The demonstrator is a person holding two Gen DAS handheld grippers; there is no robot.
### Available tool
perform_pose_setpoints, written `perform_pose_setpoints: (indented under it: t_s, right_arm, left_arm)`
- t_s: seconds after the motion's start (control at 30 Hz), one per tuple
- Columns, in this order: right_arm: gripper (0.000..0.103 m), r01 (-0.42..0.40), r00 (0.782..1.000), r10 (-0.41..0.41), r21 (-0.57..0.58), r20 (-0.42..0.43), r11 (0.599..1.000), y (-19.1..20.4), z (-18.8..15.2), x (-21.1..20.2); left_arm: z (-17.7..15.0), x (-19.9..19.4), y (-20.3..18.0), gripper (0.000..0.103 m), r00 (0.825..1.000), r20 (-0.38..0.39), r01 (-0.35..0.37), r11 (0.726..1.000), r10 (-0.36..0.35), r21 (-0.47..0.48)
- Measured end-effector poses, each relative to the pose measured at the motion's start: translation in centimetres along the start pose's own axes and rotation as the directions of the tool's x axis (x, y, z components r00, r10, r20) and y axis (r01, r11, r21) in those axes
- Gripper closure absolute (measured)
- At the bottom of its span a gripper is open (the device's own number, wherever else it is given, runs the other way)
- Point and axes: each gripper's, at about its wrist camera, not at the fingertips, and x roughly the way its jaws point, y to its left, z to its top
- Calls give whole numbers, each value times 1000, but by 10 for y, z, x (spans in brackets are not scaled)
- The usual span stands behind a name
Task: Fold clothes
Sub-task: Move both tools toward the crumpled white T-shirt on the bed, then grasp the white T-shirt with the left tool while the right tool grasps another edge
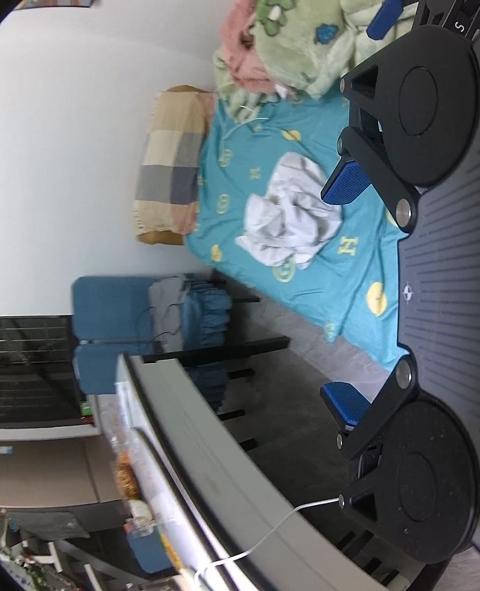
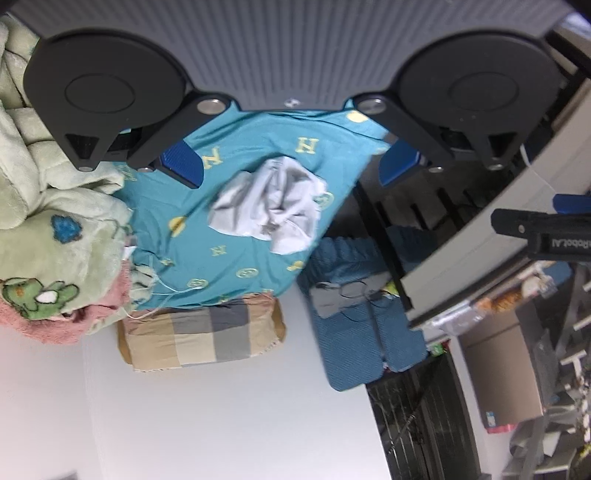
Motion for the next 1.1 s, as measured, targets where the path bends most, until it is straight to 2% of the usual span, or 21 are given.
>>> perform_pose_setpoints:
  t_s: [0.17,0.27,0.33,0.4,0.5,0.63,0.77,0.83,0.9,0.97,1.1]
  right_arm:
    - [0,-11,1000,12,25,-19,1000,7,20,-3]
    - [0,23,998,-18,89,-56,996,7,38,9]
    - [0,13,996,4,194,-85,981,4,47,13]
    - [0,-10,998,24,208,-64,978,4,52,18]
    - [0,13,998,-1,210,-55,978,0,47,40]
    - [0,-7,997,16,120,-73,993,-5,32,96]
    - [0,-36,999,37,97,-15,995,-22,2,153]
    - [0,-50,999,49,95,17,994,-32,-20,179]
    - [0,-54,998,56,87,-17,995,-40,-36,203]
    - [0,-93,995,95,44,-37,995,-44,-45,220]
    - [0,-124,992,124,0,-31,992,-48,-51,241]
  left_arm:
    - [24,1,4,0,1000,28,14,1000,-14,-25]
    - [42,26,2,0,998,42,47,998,-45,-39]
    - [49,55,2,0,997,47,65,997,-63,-48]
    - [51,89,1,1,995,38,93,995,-91,-48]
    - [46,149,1,2,988,9,153,987,-153,-49]
    - [37,233,5,4,976,4,217,974,-217,-62]
    - [16,318,9,6,963,11,268,960,-268,-85]
    - [7,360,9,12,956,8,294,951,-295,-97]
    - [0,399,7,14,945,10,327,940,-328,-100]
    - [-5,436,2,14,930,9,367,925,-368,-95]
    - [-9,499,-11,21,898,-1,437,894,-439,-104]
